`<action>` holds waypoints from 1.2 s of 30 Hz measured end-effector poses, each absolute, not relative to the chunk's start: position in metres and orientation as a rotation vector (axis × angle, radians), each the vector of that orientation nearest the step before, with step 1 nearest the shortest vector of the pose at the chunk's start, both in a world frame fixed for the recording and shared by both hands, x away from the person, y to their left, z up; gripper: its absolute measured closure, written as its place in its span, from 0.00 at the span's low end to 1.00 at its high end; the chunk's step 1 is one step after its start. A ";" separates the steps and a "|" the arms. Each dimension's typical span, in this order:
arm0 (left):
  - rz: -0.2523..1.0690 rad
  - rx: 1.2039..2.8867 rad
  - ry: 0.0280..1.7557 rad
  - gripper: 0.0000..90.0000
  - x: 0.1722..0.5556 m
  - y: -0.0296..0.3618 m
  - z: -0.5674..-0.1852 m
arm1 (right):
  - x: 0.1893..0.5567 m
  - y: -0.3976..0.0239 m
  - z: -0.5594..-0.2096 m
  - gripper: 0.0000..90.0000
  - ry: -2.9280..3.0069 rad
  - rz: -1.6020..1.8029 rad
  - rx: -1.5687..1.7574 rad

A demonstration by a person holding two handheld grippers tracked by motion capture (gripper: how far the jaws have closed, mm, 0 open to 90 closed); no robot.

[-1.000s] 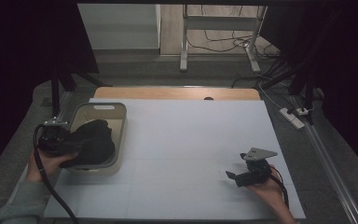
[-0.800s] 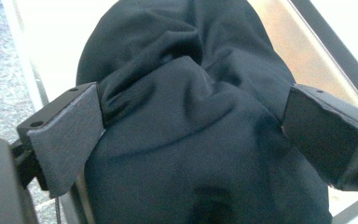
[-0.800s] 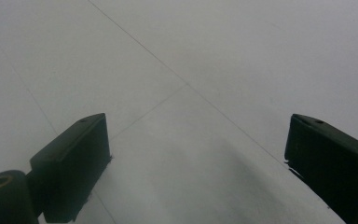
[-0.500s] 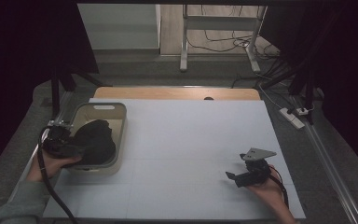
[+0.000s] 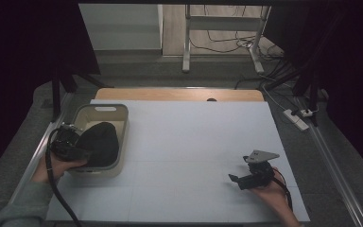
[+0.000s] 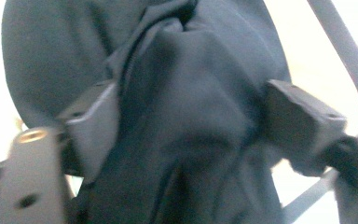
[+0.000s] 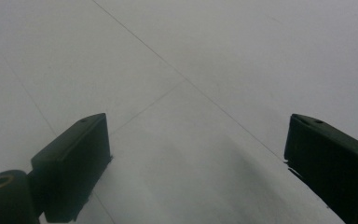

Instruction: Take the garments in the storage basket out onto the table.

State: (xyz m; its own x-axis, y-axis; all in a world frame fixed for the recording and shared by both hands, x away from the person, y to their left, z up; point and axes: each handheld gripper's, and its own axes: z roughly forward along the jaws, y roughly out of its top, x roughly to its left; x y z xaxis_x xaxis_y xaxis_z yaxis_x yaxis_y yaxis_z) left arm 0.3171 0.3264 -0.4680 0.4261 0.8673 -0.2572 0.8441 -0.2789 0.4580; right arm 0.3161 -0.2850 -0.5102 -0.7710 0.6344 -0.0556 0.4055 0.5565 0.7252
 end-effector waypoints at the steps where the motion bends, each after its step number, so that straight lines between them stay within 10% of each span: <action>1: 0.046 2.147 1.439 0.37 0.318 0.328 -0.469 | 0.316 -0.285 -0.510 0.08 2.484 1.038 0.856; 11: 0.069 2.145 1.394 0.66 0.316 0.332 -0.470 | 0.316 -0.284 -0.511 0.08 2.488 1.012 0.859; 36: 0.249 1.934 1.296 0.73 0.314 0.329 -0.444 | 0.316 -0.284 -0.512 0.08 2.484 0.991 0.859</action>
State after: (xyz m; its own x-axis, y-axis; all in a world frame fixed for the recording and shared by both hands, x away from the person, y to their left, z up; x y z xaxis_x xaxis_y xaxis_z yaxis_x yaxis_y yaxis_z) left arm 0.3137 0.3295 -0.4438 0.4608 0.8522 -0.2480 0.6997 -0.1769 0.6921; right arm 0.3164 -0.2842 -0.5120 -0.7633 0.6412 -0.0789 0.4110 0.5761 0.7065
